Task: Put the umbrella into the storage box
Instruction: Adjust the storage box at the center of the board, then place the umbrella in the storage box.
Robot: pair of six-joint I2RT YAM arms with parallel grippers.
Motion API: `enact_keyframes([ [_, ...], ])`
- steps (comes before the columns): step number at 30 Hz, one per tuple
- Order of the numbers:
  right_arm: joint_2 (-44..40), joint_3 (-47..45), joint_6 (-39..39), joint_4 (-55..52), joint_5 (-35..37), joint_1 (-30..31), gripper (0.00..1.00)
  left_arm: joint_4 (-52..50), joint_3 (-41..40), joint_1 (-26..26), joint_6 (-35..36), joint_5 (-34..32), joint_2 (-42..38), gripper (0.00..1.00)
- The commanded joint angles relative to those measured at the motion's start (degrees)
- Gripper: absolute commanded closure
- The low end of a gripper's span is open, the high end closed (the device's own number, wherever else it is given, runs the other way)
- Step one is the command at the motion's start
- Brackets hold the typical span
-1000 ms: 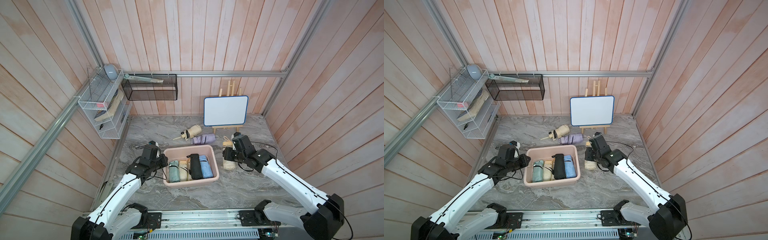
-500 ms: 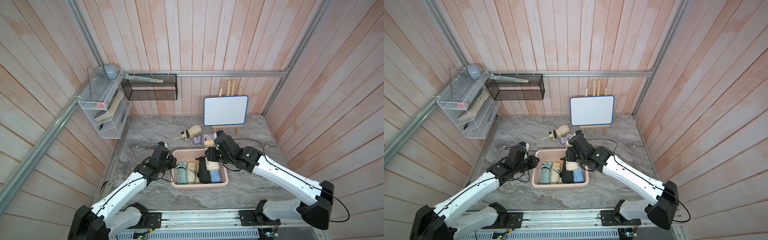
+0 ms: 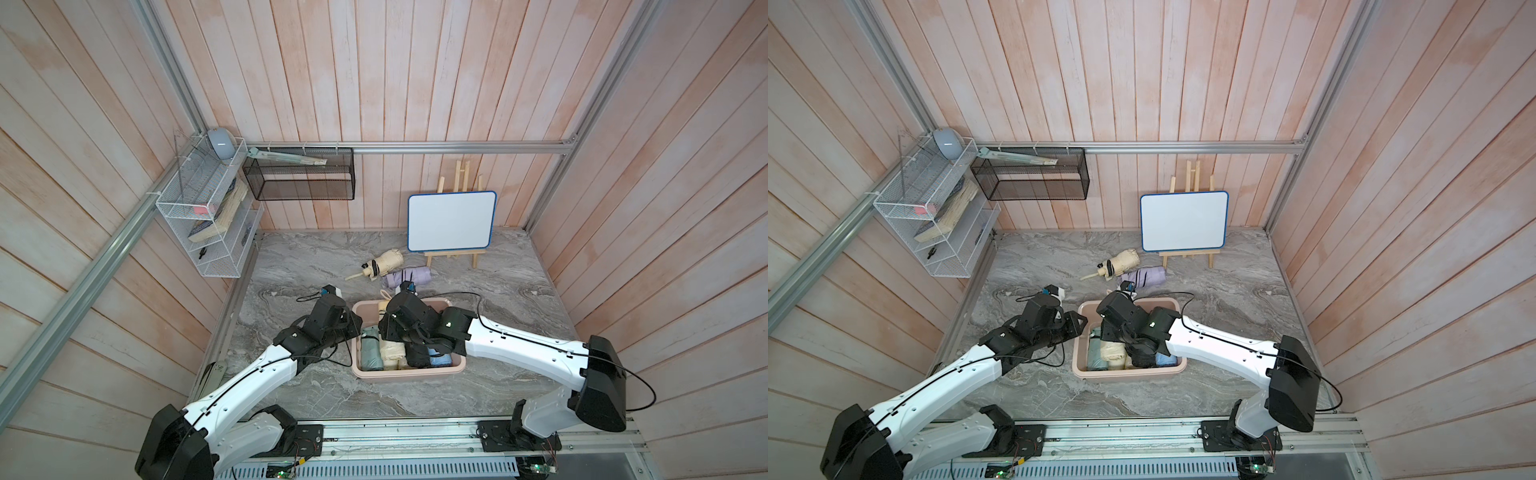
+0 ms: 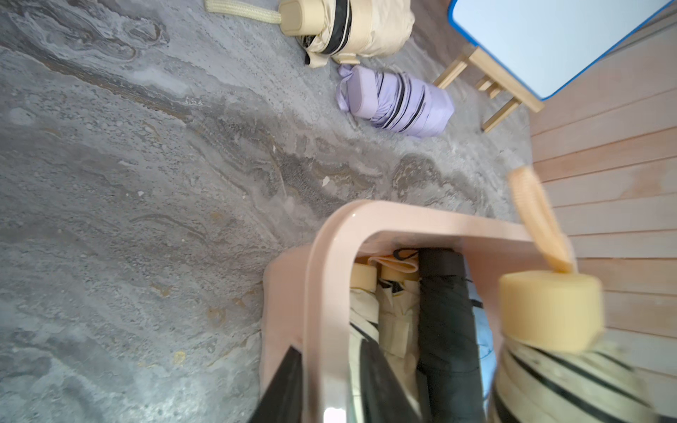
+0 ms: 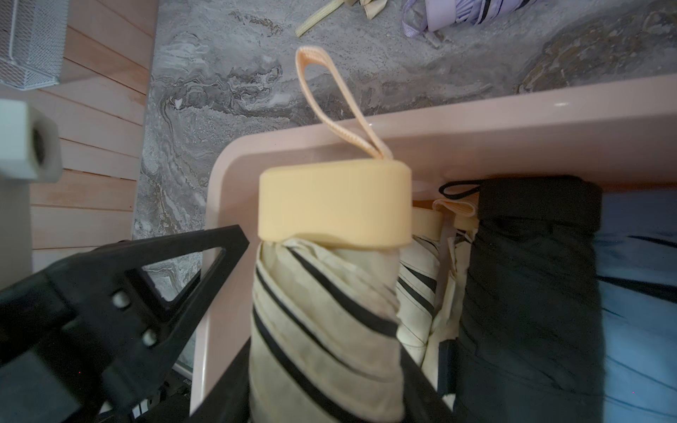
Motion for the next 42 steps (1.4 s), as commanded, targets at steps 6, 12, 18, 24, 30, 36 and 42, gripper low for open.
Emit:
enact_keyframes([
  [6, 2.7, -1.4, 2.1, 2.2, 2.9, 0.5, 0.59, -0.5, 2.8, 1.1, 2.1, -7.7, -6.9, 0.31],
  [12, 5.0, -2.8, 1.7, 2.4, 2.5, 0.0, 0.58, -3.7, 2.7, 4.4, 1.1, -8.7, -9.8, 0.28],
  [18, 7.8, -3.3, 1.1, 4.3, 2.4, -1.0, 0.56, -5.9, 2.5, 7.0, 1.2, -9.4, -11.2, 0.28],
  [24, 11.1, -3.3, 1.3, 4.3, 1.9, -2.0, 0.44, -6.5, 2.6, 8.3, 1.7, -9.7, -11.5, 0.29],
  [30, 12.4, -2.9, 1.5, 3.1, 2.1, -2.0, 0.27, -5.9, 2.3, 9.1, 2.1, -9.6, -11.1, 0.28],
  [36, 10.3, -2.8, -1.3, 2.7, 4.0, -1.3, 0.16, -4.7, 3.2, 9.8, 4.2, -9.6, -8.8, 0.28],
  [42, 2.0, -4.2, -4.5, 3.8, 8.6, -0.6, 0.15, -0.4, 6.3, 11.7, 12.2, -8.6, -3.6, 0.28],
])
